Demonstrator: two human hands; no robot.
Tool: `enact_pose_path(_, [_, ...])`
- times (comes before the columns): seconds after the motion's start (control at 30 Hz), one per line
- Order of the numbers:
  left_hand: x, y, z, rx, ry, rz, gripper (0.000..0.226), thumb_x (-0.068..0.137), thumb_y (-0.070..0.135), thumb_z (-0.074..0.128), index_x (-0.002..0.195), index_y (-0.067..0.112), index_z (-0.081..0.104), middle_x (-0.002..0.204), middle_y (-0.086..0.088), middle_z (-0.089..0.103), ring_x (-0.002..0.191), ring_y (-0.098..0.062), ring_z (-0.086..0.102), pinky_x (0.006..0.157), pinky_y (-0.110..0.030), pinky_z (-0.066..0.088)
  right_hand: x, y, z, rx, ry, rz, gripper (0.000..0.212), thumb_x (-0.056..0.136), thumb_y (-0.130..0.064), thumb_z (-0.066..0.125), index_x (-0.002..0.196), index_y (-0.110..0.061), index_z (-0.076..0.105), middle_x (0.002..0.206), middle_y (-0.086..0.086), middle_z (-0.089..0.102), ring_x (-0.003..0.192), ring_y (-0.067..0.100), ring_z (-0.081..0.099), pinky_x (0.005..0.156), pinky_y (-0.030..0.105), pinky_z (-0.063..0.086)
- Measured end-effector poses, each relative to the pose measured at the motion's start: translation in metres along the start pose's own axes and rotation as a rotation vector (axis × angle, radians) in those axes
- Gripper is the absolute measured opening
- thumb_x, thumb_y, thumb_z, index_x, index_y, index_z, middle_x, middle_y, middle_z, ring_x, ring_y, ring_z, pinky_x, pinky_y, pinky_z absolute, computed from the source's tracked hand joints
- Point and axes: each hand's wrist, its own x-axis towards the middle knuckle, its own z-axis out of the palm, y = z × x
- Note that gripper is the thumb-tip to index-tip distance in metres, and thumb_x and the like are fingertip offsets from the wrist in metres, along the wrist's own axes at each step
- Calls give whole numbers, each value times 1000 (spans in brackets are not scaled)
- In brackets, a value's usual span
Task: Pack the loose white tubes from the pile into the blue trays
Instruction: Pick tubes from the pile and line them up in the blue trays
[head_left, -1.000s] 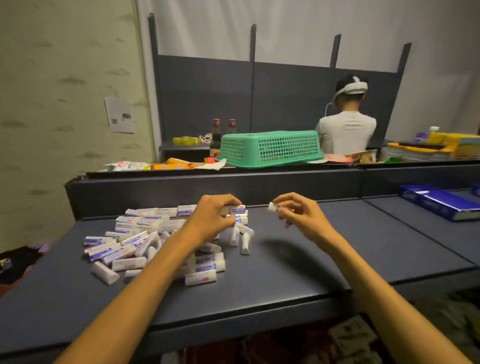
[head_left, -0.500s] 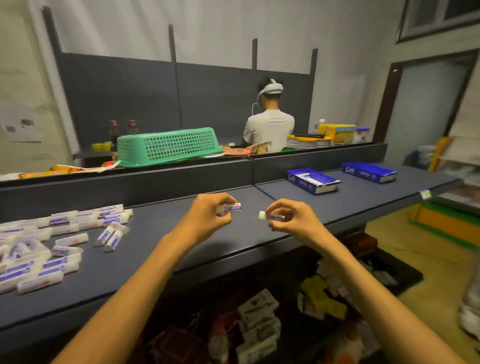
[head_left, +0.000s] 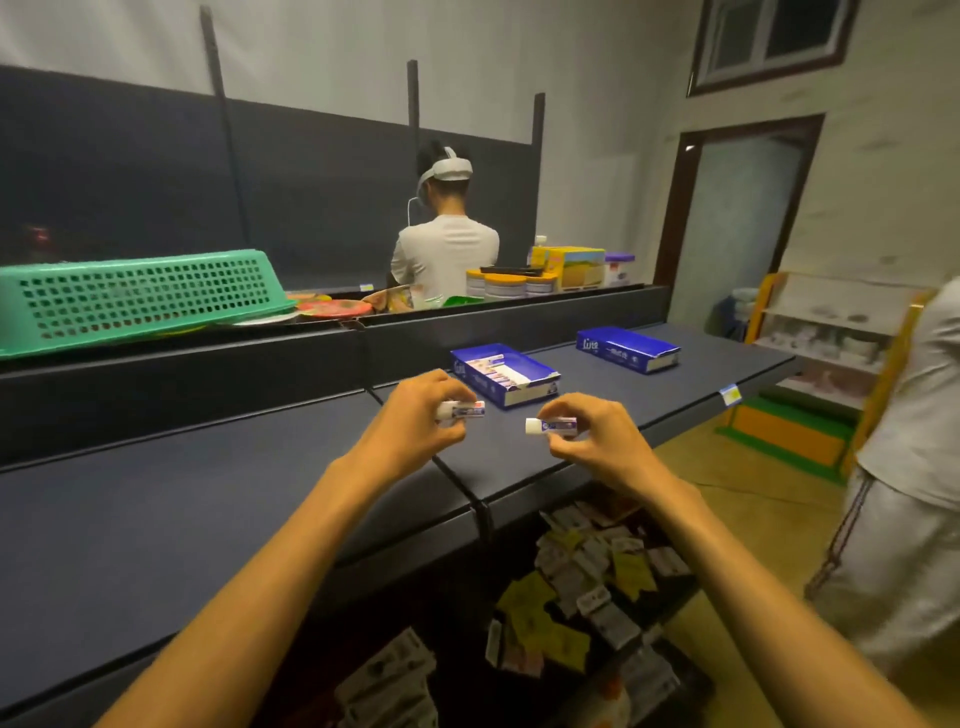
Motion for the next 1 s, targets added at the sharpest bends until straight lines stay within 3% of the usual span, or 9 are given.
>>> enact_pose_path(0.27, [85, -15, 48, 34, 20, -51, 32, 79, 11, 76, 111, 15, 69, 110, -4, 64, 103, -16, 60, 84, -34, 55, 70, 83, -35, -58, 17, -60, 26, 83, -11, 72, 108, -18, 69, 107, -2, 66, 95, 2, 57, 72, 9, 48])
enact_pose_path(0.5, [135, -21, 81, 130, -17, -144, 34, 79, 13, 77, 112, 16, 69, 113, -3, 64, 104, -18, 60, 82, -33, 53, 116, 136, -47, -68, -21, -105, 26, 84, -13, 71, 109, -17, 69, 106, -2, 67, 97, 10, 59, 82, 22, 51])
enact_pose_path(1.0, [166, -16, 125, 334, 97, -446, 34, 80, 17, 76, 113, 19, 69, 113, 0, 65, 103, -17, 61, 84, -35, 54, 211, 215, -35, 1, -181, -308, 24, 85, -19, 70, 108, -23, 68, 102, -8, 62, 94, 6, 51, 80, 27, 49])
